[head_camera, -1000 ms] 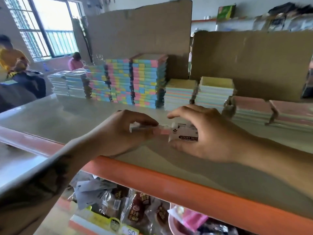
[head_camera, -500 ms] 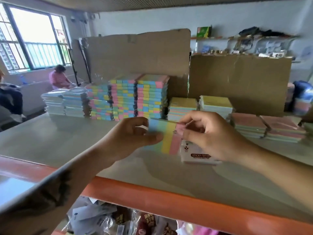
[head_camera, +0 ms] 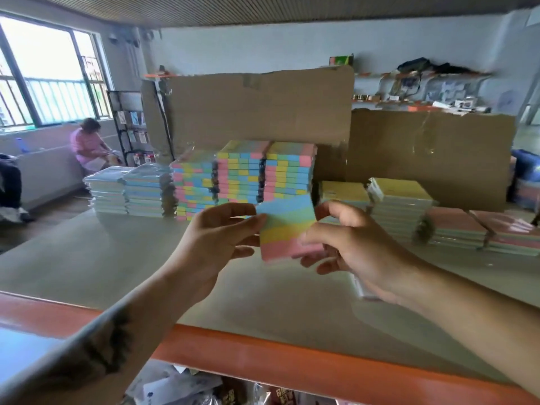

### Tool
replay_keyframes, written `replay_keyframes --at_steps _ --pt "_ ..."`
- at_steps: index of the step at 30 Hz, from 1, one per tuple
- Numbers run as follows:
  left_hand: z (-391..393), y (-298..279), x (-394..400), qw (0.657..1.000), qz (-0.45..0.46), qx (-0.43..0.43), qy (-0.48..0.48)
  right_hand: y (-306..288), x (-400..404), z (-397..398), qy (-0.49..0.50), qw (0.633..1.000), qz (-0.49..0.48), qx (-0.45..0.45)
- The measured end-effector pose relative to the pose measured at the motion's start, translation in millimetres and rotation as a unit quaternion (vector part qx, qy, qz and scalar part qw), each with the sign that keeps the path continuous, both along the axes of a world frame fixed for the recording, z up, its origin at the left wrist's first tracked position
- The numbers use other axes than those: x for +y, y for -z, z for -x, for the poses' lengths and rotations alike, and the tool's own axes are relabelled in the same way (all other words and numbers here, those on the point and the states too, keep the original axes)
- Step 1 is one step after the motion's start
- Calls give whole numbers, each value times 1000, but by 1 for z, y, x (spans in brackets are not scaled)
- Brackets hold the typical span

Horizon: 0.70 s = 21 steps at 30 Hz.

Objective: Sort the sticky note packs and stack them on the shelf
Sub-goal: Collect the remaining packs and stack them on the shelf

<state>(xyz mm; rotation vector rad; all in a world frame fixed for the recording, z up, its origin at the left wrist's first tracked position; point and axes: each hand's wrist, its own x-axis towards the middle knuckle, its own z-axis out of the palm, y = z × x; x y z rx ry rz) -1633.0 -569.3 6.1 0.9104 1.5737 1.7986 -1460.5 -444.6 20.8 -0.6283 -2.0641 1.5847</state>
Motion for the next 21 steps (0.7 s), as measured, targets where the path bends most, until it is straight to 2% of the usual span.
replay_keyframes --at_steps 4,6,9,10,13,14,16,18,21 --pt "6 -2 -8 998 -13 53 10 -1 -8 20 43 999 -8 2" --pt "10 0 -9 994 -6 109 -18 0 -11 28 54 999 -5 -5" --pt "17 5 -18 974 9 218 -57 2 -16 39 60 997 56 7" --pt "19 6 -23 955 34 288 -62 3 -17 42 60 995 78 15" --pt "16 1 -35 858 150 486 -70 6 -22 52 69 988 131 29" --pt "14 -3 -36 836 174 515 -76 7 -24 55 62 987 147 29" --pt "17 -8 -33 821 180 534 -89 7 -29 58 43 985 166 28" --pt "29 -12 -29 830 183 522 -79 7 -29 61 30 993 112 22" --pt "54 -29 -27 825 194 527 -54 7 -23 60 12 999 -44 -24"
